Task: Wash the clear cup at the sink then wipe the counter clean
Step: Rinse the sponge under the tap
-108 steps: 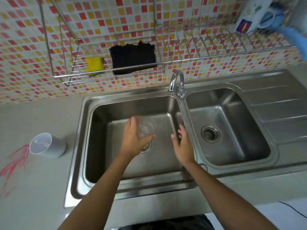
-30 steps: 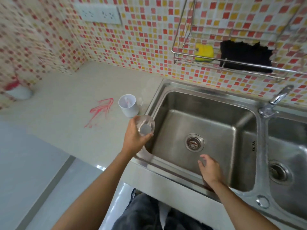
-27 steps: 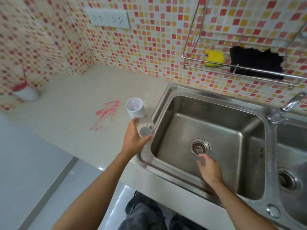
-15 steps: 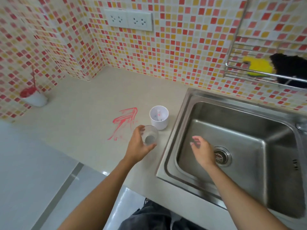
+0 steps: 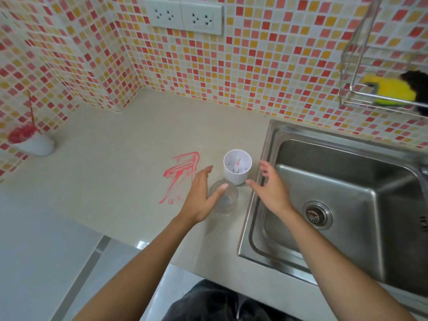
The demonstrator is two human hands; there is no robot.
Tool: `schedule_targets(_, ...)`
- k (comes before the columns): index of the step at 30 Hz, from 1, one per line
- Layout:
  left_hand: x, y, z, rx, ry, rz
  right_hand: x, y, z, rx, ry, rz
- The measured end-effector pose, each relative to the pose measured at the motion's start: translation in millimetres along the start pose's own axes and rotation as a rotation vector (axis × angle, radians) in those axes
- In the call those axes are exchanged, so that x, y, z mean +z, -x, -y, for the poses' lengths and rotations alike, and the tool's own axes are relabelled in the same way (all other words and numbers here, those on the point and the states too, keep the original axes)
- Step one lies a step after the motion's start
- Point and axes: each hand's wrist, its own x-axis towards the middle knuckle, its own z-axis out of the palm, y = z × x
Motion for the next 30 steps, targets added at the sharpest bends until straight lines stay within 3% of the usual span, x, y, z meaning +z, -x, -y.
schedule_targets(7, -21.4, -56.5, -25.9, 0.226, -0.213, -0.083, -0.9, -21.1, 15.3, -0.044, 0.087, 0.102)
schedule_targets(16, -16.7, -100.9, -46.1, 0.400, -0.479, 0.153, 3.2, -36.0, 35.6, -0.108, 0.091, 0.269)
schedule_targets(26, -16.7, -108.9, -46.7, 0.565, -0.564, 0.204, 7.8, -38.9, 35.3, -0.075, 0.140, 0.242)
schedule_targets(30, -17.8, -110.8, -55.4, 0.599, -0.526, 0.097, 11.6, -37.4, 35.3, -0.059, 0.105, 0.213)
